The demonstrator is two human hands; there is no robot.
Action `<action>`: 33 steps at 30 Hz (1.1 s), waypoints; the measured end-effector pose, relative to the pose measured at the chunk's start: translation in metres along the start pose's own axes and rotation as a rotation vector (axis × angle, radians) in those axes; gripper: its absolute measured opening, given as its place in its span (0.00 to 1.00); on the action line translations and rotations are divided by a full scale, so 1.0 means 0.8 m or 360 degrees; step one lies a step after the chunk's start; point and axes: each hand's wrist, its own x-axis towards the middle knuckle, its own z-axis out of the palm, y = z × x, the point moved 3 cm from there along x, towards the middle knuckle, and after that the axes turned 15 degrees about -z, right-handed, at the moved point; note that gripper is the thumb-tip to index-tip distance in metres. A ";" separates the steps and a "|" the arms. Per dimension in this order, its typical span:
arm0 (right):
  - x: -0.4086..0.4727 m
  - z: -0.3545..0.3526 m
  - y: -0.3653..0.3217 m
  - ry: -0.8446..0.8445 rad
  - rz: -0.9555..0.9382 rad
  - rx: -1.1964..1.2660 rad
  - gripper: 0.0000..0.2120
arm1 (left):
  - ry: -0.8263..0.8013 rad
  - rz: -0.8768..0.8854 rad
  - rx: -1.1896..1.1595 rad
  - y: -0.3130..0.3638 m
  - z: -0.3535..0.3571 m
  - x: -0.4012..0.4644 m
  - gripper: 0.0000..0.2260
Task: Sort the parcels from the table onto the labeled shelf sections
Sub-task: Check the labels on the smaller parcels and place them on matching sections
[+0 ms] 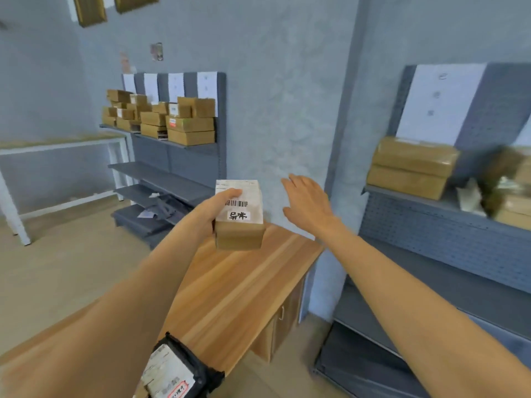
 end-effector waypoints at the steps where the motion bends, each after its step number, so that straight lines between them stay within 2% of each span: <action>1: -0.016 -0.006 0.020 -0.0013 0.0053 -0.0026 0.30 | -0.0050 0.0006 0.0029 0.004 0.026 0.001 0.08; 8: -0.148 -0.057 0.156 -0.0075 0.0402 -0.0256 0.26 | -0.0491 0.0046 0.0171 0.021 0.225 -0.006 0.07; 15: -0.304 -0.114 0.263 -0.0168 0.0687 -0.0443 0.28 | -0.0826 0.0100 0.0399 0.003 0.419 -0.053 0.10; 20: -0.402 -0.151 0.329 -0.0210 0.0849 -0.0496 0.27 | -0.0980 0.0104 0.0450 -0.019 0.536 -0.097 0.07; 29: -0.540 -0.195 0.417 -0.0238 0.0963 -0.0587 0.29 | -0.1146 0.0079 0.0499 -0.060 0.701 -0.145 0.14; 33: -0.592 -0.200 0.444 -0.0279 0.1011 -0.0583 0.29 | -0.1190 0.0074 0.0520 -0.080 0.754 -0.162 0.07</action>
